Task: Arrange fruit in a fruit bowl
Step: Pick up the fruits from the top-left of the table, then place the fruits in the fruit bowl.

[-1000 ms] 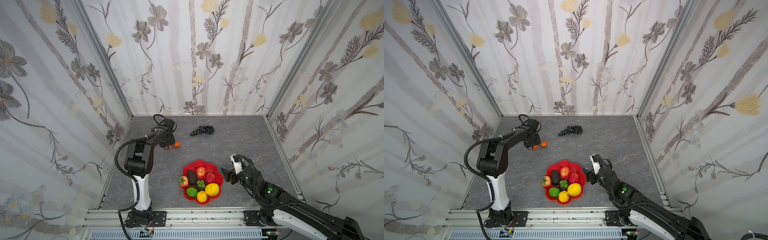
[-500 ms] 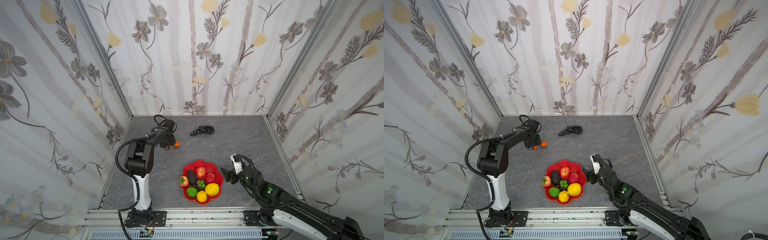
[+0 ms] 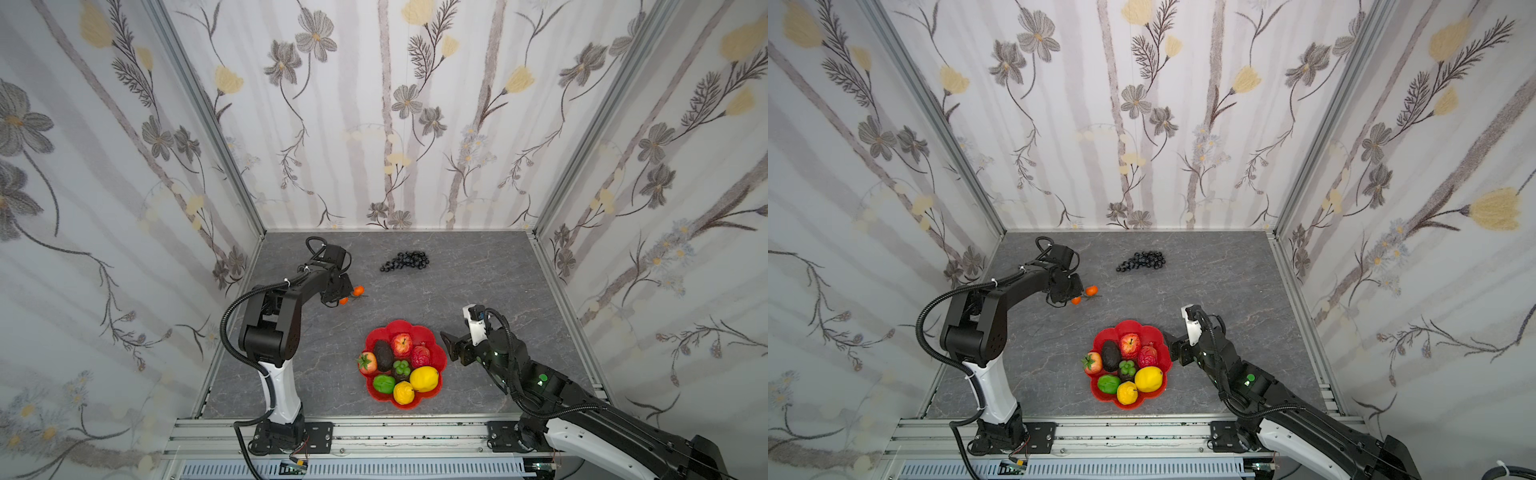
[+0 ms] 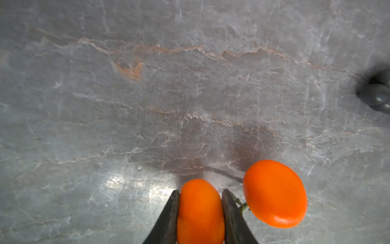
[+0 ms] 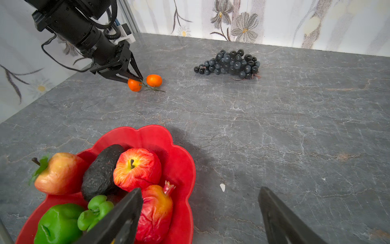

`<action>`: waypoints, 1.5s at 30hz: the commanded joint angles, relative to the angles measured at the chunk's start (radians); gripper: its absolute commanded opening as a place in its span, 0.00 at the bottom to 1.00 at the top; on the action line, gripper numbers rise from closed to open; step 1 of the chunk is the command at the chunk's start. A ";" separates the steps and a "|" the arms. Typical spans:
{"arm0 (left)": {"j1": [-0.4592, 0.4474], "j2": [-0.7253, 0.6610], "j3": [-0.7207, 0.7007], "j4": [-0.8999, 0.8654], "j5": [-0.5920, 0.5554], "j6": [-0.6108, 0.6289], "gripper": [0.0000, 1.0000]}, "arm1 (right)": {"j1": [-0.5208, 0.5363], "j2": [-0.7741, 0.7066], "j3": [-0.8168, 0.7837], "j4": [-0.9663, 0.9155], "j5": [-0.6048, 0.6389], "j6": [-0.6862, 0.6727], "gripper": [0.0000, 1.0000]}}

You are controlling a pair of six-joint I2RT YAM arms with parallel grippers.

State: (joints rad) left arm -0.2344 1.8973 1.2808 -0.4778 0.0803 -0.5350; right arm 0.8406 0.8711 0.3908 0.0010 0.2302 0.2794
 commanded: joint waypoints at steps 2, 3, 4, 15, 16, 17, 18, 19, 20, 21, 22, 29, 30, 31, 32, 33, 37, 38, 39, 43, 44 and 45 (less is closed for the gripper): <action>-0.003 -0.057 -0.053 0.087 0.113 -0.048 0.30 | -0.001 0.033 0.052 -0.023 -0.019 0.062 0.86; -0.005 -0.077 -0.075 0.104 0.130 -0.062 0.30 | 0.000 0.042 0.065 -0.030 -0.027 0.079 0.86; -0.006 -0.095 -0.093 0.122 0.144 -0.075 0.30 | -0.001 0.049 0.075 -0.033 -0.038 0.097 0.86; -0.106 -0.417 -0.269 0.222 0.200 -0.214 0.29 | -0.029 0.169 0.223 -0.017 -0.236 0.255 0.81; -0.115 -0.446 -0.279 0.226 0.212 -0.226 0.29 | -0.034 0.174 0.226 -0.004 -0.252 0.264 0.80; -0.122 -0.470 -0.288 0.232 0.223 -0.235 0.29 | -0.043 0.179 0.226 0.010 -0.267 0.273 0.80; -0.133 -0.501 -0.299 0.240 0.222 -0.247 0.29 | -0.051 0.184 0.227 0.026 -0.290 0.284 0.79; -0.147 -0.532 -0.313 0.249 0.213 -0.259 0.30 | -0.053 0.191 0.227 0.043 -0.313 0.295 0.78; -0.161 -0.557 -0.322 0.251 0.211 -0.267 0.30 | -0.054 0.195 0.228 0.056 -0.332 0.303 0.77; -0.175 -0.583 -0.329 0.256 0.207 -0.276 0.30 | -0.083 0.201 0.227 0.079 -0.354 0.314 0.76; -0.189 -0.605 -0.340 0.261 0.204 -0.285 0.30 | -0.087 0.206 0.225 0.107 -0.373 0.322 0.75; -0.275 -0.733 -0.404 0.302 0.176 -0.350 0.30 | -0.087 0.243 0.209 0.274 -0.445 0.381 0.66; -0.288 -0.744 -0.414 0.306 0.172 -0.359 0.30 | -0.087 0.250 0.207 0.300 -0.454 0.388 0.65; -0.302 -0.755 -0.427 0.319 0.171 -0.371 0.30 | -0.087 0.256 0.205 0.319 -0.457 0.396 0.63; -0.312 -0.764 -0.440 0.333 0.173 -0.383 0.30 | -0.087 0.261 0.203 0.334 -0.458 0.402 0.61; -0.325 -0.771 -0.454 0.346 0.172 -0.397 0.30 | -0.087 0.266 0.199 0.355 -0.461 0.409 0.60; -0.378 -0.795 -0.496 0.393 0.155 -0.433 0.31 | -0.083 0.293 0.197 0.420 -0.488 0.426 0.53; -0.390 -0.798 -0.501 0.389 0.148 -0.433 0.31 | -0.081 0.301 0.202 0.420 -0.489 0.426 0.51; -0.403 -0.803 -0.503 0.379 0.140 -0.431 0.30 | -0.077 0.312 0.208 0.415 -0.486 0.424 0.50; -0.431 -0.824 -0.529 0.381 0.131 -0.435 0.30 | -0.068 0.346 0.214 0.403 -0.463 0.422 0.44; -0.434 -0.829 -0.535 0.383 0.129 -0.437 0.30 | -0.068 0.352 0.217 0.395 -0.453 0.421 0.43; -0.437 -0.836 -0.540 0.383 0.130 -0.438 0.30 | -0.069 0.359 0.221 0.385 -0.443 0.418 0.41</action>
State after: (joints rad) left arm -0.6647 1.0748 0.7517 -0.1314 0.2317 -0.9577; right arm 0.7712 1.2160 0.5995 0.3550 -0.2367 0.6914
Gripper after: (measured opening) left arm 0.308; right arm 0.417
